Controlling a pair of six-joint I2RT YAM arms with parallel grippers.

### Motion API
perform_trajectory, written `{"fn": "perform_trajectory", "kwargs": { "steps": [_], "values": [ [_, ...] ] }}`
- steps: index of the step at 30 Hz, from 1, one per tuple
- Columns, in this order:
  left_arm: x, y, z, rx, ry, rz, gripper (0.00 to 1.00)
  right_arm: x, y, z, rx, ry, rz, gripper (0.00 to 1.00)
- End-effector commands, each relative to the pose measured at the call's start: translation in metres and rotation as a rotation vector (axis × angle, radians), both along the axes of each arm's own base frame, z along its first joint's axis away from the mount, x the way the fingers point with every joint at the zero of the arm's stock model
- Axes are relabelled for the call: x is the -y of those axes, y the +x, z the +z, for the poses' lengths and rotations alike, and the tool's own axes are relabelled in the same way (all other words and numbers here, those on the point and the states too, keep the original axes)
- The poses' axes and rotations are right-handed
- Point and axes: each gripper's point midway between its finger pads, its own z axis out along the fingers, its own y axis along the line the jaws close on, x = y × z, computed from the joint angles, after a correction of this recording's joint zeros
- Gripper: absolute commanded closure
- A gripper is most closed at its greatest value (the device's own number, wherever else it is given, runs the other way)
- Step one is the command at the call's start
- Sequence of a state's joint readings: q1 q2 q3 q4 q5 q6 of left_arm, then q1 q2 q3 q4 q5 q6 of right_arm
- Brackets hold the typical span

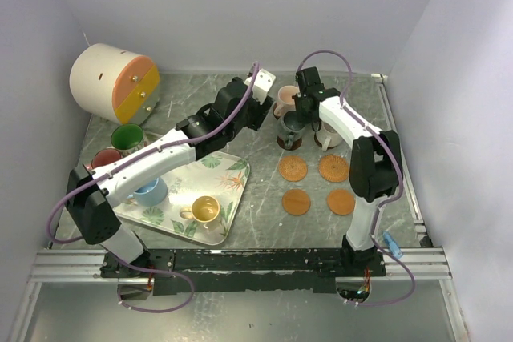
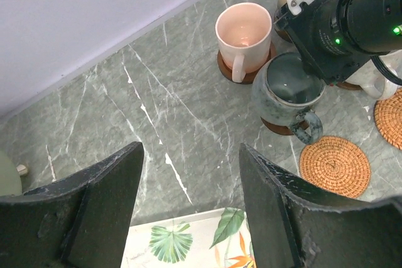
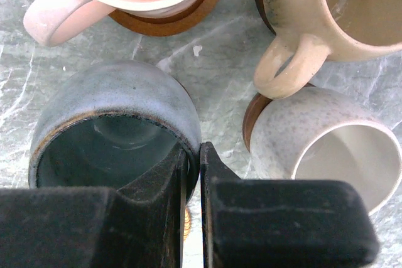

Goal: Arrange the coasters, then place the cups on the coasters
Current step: Place the cup on the coaster.

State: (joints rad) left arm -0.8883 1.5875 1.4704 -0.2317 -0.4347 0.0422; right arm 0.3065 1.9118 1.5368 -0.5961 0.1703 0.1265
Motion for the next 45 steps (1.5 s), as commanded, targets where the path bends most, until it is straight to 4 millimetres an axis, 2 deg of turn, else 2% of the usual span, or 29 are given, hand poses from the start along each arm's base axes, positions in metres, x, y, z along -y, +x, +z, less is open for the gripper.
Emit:
{"fn": "perform_trajectory", "kwargs": {
  "steps": [1, 31, 45],
  "values": [
    [-0.003, -0.001, 0.021, 0.05, -0.045, 0.009, 0.27, 0.0, 0.018, 0.018, 0.055, 0.028, -0.043, 1.0],
    [0.001, 0.001, 0.013, 0.036, -0.029, 0.001, 0.27, 0.006, 0.013, -0.003, -0.02, 0.038, -0.149, 0.98],
    [0.002, 0.001, 0.011, 0.032, -0.03, -0.001, 0.27, 0.009, 0.01, -0.006, -0.026, 0.038, -0.16, 0.96]
  ]
}}
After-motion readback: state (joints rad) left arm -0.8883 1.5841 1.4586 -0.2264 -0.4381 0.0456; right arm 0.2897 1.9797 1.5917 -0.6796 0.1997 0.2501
